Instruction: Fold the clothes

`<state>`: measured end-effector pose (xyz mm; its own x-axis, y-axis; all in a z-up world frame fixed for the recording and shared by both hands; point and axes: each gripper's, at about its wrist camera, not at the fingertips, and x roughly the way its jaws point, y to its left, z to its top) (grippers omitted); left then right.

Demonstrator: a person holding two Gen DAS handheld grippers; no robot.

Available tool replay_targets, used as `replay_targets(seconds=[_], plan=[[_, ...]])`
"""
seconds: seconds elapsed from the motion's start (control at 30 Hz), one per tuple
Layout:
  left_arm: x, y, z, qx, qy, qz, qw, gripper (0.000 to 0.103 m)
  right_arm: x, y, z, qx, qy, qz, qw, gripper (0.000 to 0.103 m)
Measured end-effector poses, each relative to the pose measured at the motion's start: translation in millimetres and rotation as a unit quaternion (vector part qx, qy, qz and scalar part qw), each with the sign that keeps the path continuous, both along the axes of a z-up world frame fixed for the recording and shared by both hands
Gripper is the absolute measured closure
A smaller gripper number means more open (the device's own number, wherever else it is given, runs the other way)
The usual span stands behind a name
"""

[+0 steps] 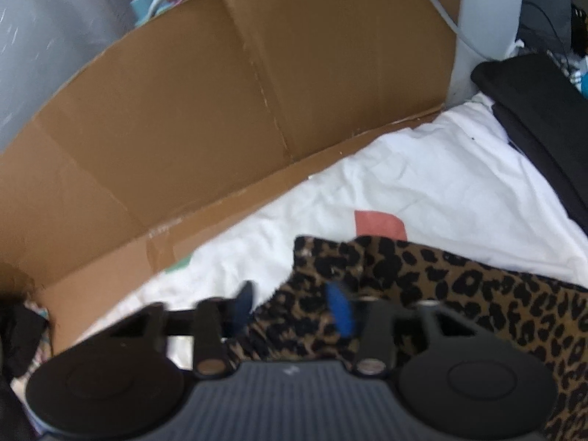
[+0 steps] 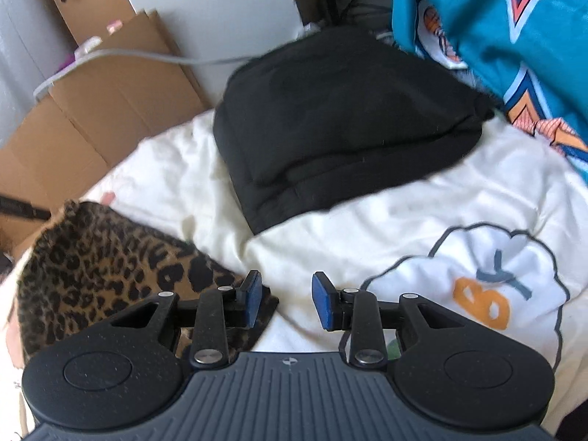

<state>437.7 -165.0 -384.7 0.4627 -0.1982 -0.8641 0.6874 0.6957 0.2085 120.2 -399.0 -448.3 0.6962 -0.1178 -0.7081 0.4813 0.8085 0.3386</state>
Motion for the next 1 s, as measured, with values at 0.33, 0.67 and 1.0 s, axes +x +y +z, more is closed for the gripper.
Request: replay_targets(seconds=[0.33,0.67,1.0], plan=[[-8.9,-0.2,-42.1,-0.016,0.036,0.009,0.9992,0.092,5.9,32.0,-4.5,0.027,-0.007,0.071,0.997,0.065],[-2.5,0.6,-41.6,-0.024,0.04,0.039,0.9981,0.091,7.6,23.8,-16.7,0.011,0.043,0.044,0.998,0.067],[-24.6,34.2,9.0,-0.076,0.052,0.026,0.9954,0.074,-5.4,45.5,18.6,-0.002,0.019,0.08,0.997,0.066]])
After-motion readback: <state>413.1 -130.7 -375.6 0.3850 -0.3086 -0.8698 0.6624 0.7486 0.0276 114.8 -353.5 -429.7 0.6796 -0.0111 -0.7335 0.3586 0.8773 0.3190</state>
